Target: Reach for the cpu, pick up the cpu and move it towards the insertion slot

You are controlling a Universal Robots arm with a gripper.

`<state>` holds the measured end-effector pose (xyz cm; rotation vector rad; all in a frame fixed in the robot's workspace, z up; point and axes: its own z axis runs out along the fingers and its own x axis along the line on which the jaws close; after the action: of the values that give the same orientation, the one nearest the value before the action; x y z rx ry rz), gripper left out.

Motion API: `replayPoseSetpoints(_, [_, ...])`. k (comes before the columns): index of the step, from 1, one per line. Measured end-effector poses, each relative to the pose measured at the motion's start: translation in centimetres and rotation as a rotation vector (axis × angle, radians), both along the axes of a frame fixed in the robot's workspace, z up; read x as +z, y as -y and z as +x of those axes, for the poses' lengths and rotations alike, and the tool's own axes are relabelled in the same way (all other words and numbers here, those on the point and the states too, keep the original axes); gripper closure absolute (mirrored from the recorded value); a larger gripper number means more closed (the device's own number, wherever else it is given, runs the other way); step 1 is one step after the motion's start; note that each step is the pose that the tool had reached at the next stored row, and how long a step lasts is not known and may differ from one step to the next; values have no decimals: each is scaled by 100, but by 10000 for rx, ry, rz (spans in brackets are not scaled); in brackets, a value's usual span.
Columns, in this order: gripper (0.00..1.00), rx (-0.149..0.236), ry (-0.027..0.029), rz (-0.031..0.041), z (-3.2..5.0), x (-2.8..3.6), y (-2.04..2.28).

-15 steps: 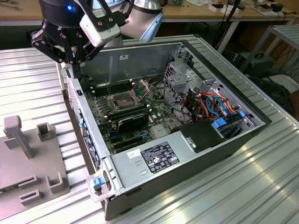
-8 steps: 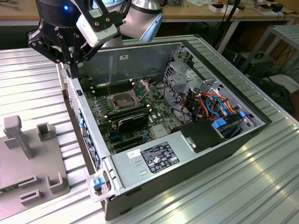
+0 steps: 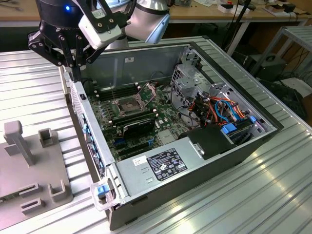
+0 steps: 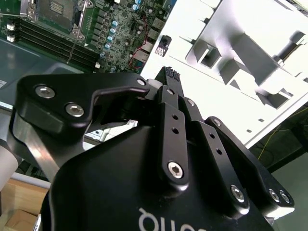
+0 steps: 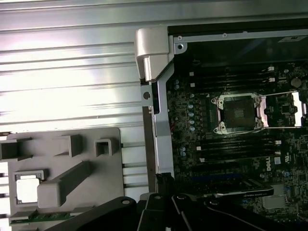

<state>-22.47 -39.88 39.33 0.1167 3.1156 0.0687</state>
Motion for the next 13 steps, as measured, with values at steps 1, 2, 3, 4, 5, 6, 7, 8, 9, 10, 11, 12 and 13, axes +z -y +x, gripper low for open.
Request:
replayPoseSetpoints(1, [89,0,0,0,0,0,0])
replayPoseSetpoints(2, [89,-2,0,1,-4,0,0])
replayPoseSetpoints(3, [89,-2,-1,0,-7,0,0])
replayPoseSetpoints(4, [89,-1,-1,0,-10,0,0])
replayPoseSetpoints(5, [89,-1,0,1,-21,0,0])
replayPoseSetpoints(6, [89,0,0,0,-33,0,0])
replayPoseSetpoints(7, [89,0,0,0,-40,0,0])
replayPoseSetpoints(8, [89,-1,0,0,-46,0,0])
replayPoseSetpoints(9, [89,0,1,0,-56,0,0])
replayPoseSetpoints(10, [89,-1,0,0,-62,0,0])
replayPoseSetpoints(11, [89,0,0,0,-68,0,0])
replayPoseSetpoints(12, [89,0,0,0,-74,0,0])
replayPoseSetpoints(13, [89,0,0,1,-81,0,0])
